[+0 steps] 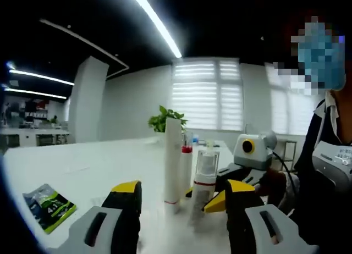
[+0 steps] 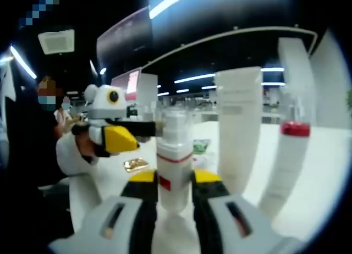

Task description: Arrange the skincare products in the storage area until every visible bottle or jar stands upright without overlapping.

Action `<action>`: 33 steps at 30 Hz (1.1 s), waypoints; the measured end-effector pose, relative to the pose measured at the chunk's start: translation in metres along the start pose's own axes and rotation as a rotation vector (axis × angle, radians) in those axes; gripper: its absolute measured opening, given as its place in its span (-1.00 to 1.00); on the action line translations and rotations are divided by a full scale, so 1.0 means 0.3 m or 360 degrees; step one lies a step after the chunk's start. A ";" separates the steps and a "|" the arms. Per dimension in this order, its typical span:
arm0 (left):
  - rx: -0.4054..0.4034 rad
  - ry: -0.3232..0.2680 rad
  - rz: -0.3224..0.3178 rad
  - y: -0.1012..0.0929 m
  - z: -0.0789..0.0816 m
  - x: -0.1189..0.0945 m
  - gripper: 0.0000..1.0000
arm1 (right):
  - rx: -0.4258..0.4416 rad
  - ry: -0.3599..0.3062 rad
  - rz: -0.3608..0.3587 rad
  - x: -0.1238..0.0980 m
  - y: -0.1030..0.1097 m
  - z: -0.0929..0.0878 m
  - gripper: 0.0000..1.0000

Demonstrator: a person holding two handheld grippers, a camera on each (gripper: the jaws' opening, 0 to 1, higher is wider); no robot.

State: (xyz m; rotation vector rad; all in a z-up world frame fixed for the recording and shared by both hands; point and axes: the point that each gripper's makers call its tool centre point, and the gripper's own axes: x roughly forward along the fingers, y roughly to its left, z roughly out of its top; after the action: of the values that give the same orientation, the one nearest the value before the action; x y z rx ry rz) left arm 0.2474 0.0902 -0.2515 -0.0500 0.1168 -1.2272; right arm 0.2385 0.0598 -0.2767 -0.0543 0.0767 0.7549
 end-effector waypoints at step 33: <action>-0.0206 -0.0106 0.0432 0.114 0.022 -0.132 0.99 | 0.0033 -0.0007 -0.0246 -0.155 -0.172 -0.030 -0.55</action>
State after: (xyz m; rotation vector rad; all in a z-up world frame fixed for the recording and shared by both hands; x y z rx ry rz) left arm 0.2670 0.1388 -0.2460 -0.1820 0.1401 -0.9448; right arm 0.2398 -0.0102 -0.2806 -0.0382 0.0750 0.5996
